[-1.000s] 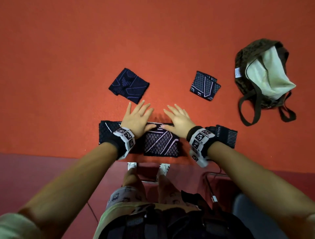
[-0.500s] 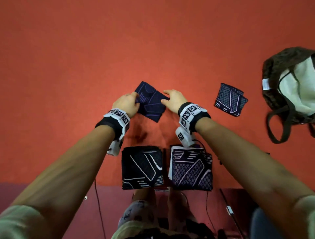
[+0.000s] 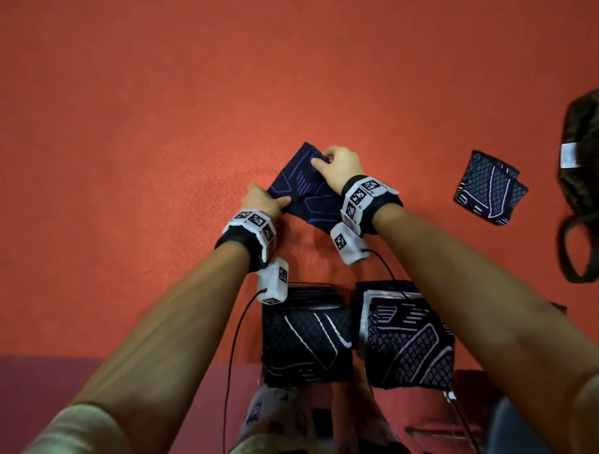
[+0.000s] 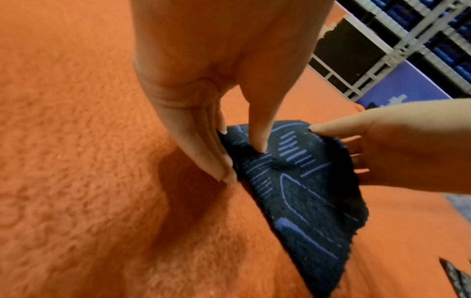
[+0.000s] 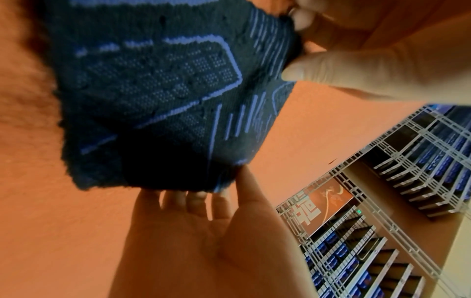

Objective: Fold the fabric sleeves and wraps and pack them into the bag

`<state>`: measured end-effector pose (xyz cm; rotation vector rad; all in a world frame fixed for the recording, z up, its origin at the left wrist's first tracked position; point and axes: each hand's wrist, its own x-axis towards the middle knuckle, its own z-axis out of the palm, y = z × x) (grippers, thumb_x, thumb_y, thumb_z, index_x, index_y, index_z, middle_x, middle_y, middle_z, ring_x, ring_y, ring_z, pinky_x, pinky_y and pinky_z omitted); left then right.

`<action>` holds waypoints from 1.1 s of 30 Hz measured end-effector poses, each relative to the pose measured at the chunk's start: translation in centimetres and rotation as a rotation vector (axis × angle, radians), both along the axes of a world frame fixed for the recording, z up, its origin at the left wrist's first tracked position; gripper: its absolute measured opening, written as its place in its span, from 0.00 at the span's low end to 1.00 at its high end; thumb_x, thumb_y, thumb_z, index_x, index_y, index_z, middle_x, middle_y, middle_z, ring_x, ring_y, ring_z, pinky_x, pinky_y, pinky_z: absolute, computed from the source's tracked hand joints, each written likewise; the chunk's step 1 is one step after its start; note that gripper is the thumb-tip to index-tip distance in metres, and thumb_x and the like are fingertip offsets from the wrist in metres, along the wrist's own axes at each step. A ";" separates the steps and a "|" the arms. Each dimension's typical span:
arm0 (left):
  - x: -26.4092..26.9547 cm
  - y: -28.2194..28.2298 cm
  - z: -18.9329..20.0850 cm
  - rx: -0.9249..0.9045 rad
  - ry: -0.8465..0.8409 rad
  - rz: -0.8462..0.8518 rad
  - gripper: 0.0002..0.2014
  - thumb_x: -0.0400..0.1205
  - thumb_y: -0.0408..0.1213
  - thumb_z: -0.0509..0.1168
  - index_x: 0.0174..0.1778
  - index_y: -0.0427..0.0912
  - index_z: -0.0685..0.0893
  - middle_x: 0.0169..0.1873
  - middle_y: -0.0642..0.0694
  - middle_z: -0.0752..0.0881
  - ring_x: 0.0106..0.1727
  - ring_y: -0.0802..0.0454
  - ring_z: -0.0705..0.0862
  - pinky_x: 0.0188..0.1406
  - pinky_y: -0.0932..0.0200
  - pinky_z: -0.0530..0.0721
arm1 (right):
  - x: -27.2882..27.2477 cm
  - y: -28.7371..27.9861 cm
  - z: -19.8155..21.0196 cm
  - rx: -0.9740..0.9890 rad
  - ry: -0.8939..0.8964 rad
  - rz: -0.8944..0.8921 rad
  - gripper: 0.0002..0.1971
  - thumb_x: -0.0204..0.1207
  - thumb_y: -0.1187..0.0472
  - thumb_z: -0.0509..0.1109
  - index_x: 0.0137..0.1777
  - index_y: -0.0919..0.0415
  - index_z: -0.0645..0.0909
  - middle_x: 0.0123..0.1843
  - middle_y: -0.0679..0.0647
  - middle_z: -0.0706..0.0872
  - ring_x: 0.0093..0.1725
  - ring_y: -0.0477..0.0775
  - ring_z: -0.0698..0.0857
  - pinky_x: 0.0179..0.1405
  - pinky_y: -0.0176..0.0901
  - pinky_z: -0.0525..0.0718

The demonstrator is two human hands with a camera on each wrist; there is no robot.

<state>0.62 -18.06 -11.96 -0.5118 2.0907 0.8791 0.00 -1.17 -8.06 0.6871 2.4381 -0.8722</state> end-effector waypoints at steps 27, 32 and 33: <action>2.0 4.1 23.9 0.834 0.278 0.071 0.12 0.80 0.27 0.65 0.54 0.48 0.81 0.39 0.51 0.86 0.31 0.61 0.85 0.29 0.68 0.82 | 9.9 7.3 22.3 -0.579 0.507 -0.299 0.15 0.77 0.73 0.66 0.62 0.63 0.80 0.39 0.58 0.84 0.34 0.46 0.84 0.37 0.36 0.84; 3.2 5.9 28.3 0.968 0.292 0.026 0.14 0.79 0.20 0.60 0.45 0.44 0.83 0.35 0.51 0.90 0.37 0.55 0.87 0.40 0.63 0.87 | 12.6 9.3 26.7 -0.591 0.686 -0.318 0.19 0.78 0.79 0.59 0.61 0.60 0.79 0.30 0.41 0.88 0.29 0.36 0.84 0.30 0.31 0.83; 3.4 6.2 28.9 0.981 0.296 0.014 0.15 0.78 0.17 0.59 0.44 0.42 0.83 0.35 0.51 0.90 0.38 0.54 0.87 0.43 0.63 0.86 | 13.1 9.9 27.3 -0.597 0.698 -0.308 0.17 0.77 0.80 0.58 0.54 0.63 0.82 0.30 0.40 0.88 0.31 0.36 0.85 0.32 0.31 0.83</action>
